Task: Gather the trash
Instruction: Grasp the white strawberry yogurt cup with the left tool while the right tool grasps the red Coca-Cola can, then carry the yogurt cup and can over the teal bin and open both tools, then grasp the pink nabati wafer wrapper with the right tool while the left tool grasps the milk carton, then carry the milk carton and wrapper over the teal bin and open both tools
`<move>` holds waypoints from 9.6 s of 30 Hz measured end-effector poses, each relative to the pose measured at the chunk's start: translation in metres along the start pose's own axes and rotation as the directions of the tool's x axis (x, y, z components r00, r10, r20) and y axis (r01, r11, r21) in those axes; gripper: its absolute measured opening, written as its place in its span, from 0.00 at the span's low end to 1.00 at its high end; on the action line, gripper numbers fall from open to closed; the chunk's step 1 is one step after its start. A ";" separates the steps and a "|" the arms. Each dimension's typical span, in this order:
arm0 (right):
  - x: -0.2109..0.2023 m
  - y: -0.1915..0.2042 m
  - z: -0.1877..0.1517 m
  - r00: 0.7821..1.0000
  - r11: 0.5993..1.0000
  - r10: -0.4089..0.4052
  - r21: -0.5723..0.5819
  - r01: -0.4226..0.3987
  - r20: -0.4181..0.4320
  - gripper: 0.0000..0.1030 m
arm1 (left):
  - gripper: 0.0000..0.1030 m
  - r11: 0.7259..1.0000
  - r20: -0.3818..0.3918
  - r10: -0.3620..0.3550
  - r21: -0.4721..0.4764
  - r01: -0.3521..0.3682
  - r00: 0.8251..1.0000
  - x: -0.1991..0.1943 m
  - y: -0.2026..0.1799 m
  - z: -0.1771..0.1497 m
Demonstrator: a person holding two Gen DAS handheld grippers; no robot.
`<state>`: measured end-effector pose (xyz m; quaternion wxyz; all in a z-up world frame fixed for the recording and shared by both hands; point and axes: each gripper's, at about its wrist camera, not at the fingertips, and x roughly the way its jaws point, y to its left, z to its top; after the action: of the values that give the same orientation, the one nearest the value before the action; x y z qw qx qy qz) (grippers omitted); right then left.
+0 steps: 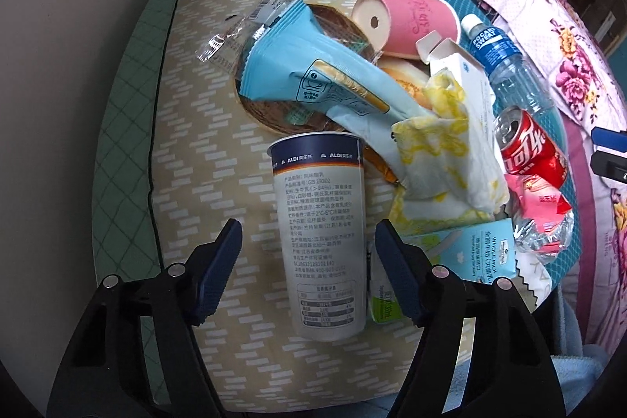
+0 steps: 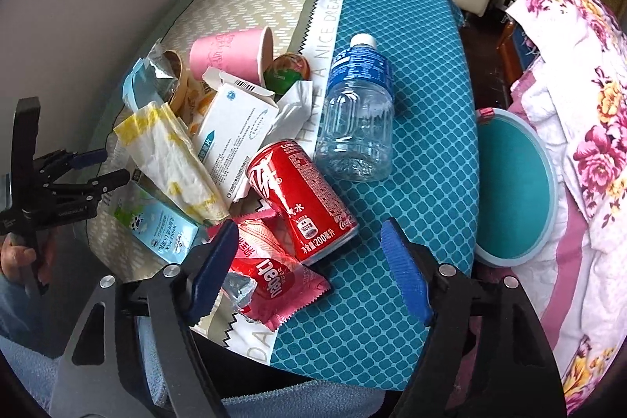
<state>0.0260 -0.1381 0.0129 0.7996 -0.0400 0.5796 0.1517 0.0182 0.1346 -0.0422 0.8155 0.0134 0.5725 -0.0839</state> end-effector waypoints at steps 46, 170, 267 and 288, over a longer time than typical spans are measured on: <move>-0.004 -0.005 0.041 0.979 0.978 0.203 0.047 -0.204 0.017 0.60 | 0.49 0.999 0.173 -0.004 -0.030 0.009 0.985 -0.083 -0.017 0.018; 0.077 -0.032 -0.007 0.943 0.950 0.185 0.296 -0.100 -0.275 0.79 | 0.90 0.856 -0.087 -0.235 0.454 0.248 0.968 0.015 -0.095 -0.046; -0.021 -0.335 -0.069 0.981 0.767 -0.068 0.639 -0.064 0.180 0.41 | 0.85 0.890 -0.049 -0.314 0.333 0.312 0.948 0.061 -0.361 0.151; -0.027 -0.258 -0.035 0.989 0.840 -0.060 0.542 -0.021 0.132 0.73 | 0.92 0.908 0.029 -0.338 0.275 0.317 0.941 0.014 -0.271 0.129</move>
<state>0.0610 -0.3968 -0.0023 0.8195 0.1926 0.5392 -0.0239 0.1023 -0.1495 0.0091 0.8017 0.0234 0.5187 -0.2961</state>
